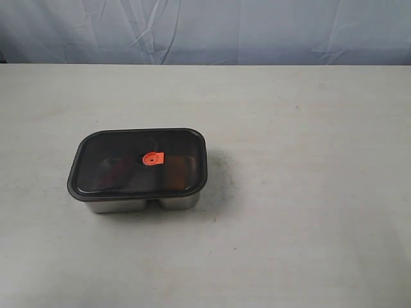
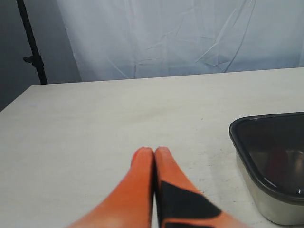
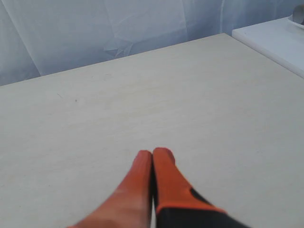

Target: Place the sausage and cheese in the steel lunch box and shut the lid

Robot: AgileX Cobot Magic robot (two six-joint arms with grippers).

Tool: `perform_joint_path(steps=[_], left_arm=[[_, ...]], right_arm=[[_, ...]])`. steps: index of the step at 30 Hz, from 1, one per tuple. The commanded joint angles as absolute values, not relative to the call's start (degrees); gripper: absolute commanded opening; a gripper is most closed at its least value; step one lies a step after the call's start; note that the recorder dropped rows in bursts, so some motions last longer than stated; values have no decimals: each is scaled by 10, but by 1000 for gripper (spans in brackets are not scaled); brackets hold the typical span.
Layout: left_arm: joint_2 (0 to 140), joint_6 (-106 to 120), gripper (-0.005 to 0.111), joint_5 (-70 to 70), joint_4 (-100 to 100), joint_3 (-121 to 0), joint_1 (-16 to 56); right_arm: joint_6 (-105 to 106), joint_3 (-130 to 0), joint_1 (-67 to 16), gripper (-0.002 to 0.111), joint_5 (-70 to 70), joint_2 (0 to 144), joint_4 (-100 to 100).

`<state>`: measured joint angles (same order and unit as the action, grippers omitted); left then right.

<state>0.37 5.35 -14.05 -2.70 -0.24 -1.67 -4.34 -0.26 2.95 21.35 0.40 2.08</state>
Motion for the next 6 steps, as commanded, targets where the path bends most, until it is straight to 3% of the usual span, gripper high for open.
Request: perform_joint_path(steps=[1, 6], left_arm=[[0, 51, 0, -132, -28, 0, -17], [0, 51, 0, -132, -28, 0, -17]], right_arm=[[-41, 0, 33, 0, 209, 0, 21], [-41, 0, 33, 0, 208, 0, 21]])
